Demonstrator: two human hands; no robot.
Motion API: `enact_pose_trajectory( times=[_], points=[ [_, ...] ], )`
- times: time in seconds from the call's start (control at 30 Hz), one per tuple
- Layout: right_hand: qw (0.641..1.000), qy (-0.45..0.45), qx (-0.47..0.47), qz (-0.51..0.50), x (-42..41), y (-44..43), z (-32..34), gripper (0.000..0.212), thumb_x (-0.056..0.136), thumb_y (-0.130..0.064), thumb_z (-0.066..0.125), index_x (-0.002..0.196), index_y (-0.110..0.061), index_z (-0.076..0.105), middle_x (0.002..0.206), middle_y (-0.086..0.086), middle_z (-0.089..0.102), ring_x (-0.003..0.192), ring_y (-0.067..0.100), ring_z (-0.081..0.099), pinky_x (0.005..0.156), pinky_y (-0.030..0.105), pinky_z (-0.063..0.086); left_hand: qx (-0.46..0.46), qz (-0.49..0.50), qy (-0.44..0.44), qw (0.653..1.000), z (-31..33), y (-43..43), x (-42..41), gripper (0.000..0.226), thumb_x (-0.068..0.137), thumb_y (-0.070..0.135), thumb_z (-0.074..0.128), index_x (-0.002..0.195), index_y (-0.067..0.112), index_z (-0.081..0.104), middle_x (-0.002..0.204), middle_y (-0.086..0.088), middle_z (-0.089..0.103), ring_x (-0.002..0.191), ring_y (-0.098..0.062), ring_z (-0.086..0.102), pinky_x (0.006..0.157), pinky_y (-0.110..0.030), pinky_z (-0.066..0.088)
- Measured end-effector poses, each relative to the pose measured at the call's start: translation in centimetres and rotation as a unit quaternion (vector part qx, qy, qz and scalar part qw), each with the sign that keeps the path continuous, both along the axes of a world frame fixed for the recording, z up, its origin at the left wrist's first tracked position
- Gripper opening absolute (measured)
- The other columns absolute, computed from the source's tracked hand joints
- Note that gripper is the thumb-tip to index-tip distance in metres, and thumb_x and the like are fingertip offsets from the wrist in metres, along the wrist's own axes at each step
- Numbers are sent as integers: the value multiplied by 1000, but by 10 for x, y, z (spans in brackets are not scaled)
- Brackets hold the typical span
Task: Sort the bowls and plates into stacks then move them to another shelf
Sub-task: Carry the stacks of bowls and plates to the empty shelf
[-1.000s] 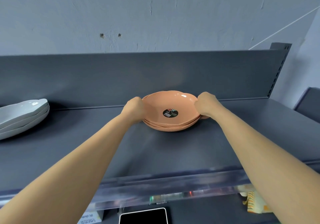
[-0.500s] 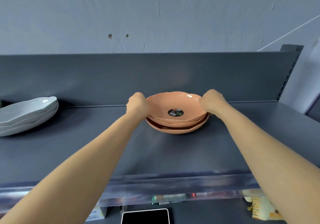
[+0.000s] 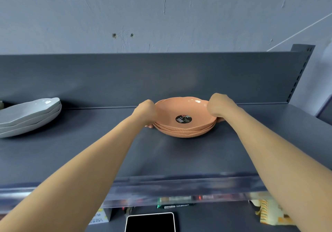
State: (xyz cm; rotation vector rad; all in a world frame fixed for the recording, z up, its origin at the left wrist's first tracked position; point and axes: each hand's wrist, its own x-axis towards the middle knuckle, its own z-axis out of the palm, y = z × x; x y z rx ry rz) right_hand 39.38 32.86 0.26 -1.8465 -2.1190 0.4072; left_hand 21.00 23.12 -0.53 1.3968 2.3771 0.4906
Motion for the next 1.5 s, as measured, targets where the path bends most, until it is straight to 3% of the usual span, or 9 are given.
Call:
enact_pose_trajectory(
  times=[0.07, 0.17, 0.3, 0.53, 0.7, 1.1, 1.2, 1.37, 1.5],
  points=[
    [999, 7, 30, -12, 0, -1, -4, 11, 87, -1, 41, 79, -6, 48, 82, 9, 50, 72, 28, 52, 63, 32, 42, 2, -2, -8, 1000, 0, -4, 2, 27, 85, -10, 38, 96, 5, 58, 44, -8, 58, 59, -27, 52, 57, -26, 40],
    [999, 36, 26, -30, -2, -5, -11, 11, 89, -3, 40, 88, -6, 50, 90, 9, 47, 86, 33, 53, 66, 33, 42, 38, 0, -32, 999, -1, -10, 4, 24, 86, -8, 34, 91, 3, 55, 50, -9, 54, 56, -27, 52, 56, -25, 40],
    [997, 54, -57, -17, -7, -8, -5, 23, 86, 3, 34, 66, -3, 41, 71, 16, 49, 52, 27, 50, 38, 23, 36, 45, 6, -49, 998, 0, -18, 0, 23, 88, -6, 35, 90, 2, 56, 40, -4, 55, 47, -20, 48, 48, -23, 38],
    [974, 143, -174, 21, -24, -18, 1, 25, 86, -2, 33, 69, -4, 51, 57, 12, 52, 42, 21, 46, 31, 11, 26, 126, 88, 28, 988, 0, -42, -20, 23, 90, 9, 39, 68, 8, 37, 70, -5, 45, 64, -24, 37, 52, -24, 29],
    [971, 193, -135, 39, -56, -33, 9, 24, 84, -1, 38, 66, -5, 53, 52, 10, 52, 32, 18, 46, 30, 12, 28, 211, 130, 123, 961, 13, -78, -43, 24, 94, 19, 40, 92, 1, 55, 101, -12, 53, 79, -29, 46, 69, -33, 40],
    [938, 330, -69, 77, -182, -101, 36, 35, 82, -3, 32, 107, -5, 58, 89, 18, 68, 47, 26, 63, 33, 17, 37, 210, 258, 158, 930, 19, -186, -183, 18, 91, 13, 42, 81, 4, 54, 85, -13, 53, 77, -30, 44, 63, -31, 35],
    [931, 352, -62, 66, -219, -126, 35, 27, 83, -3, 33, 100, -8, 54, 85, 14, 65, 48, 26, 64, 30, 16, 37, 184, 307, 124, 926, 13, -207, -227, 18, 90, 11, 41, 76, 3, 49, 84, -14, 52, 76, -32, 46, 57, -30, 32],
    [932, 359, -36, 25, -256, -156, 30, 19, 83, -4, 38, 95, -11, 51, 80, 10, 60, 50, 24, 61, 34, 22, 40, 158, 330, 29, 930, -1, -217, -283, 43, 96, 30, 38, 110, -4, 59, 113, -22, 63, 112, -37, 52, 81, -35, 40],
    [936, 352, -22, -8, -270, -169, 25, 16, 86, -4, 40, 96, -11, 50, 72, 8, 57, 48, 22, 59, 37, 26, 42, 170, 349, -150, 909, -5, -209, -305, 31, 94, 22, 42, 109, -1, 56, 73, -17, 69, 96, -37, 65, 91, -37, 48]
  ],
)
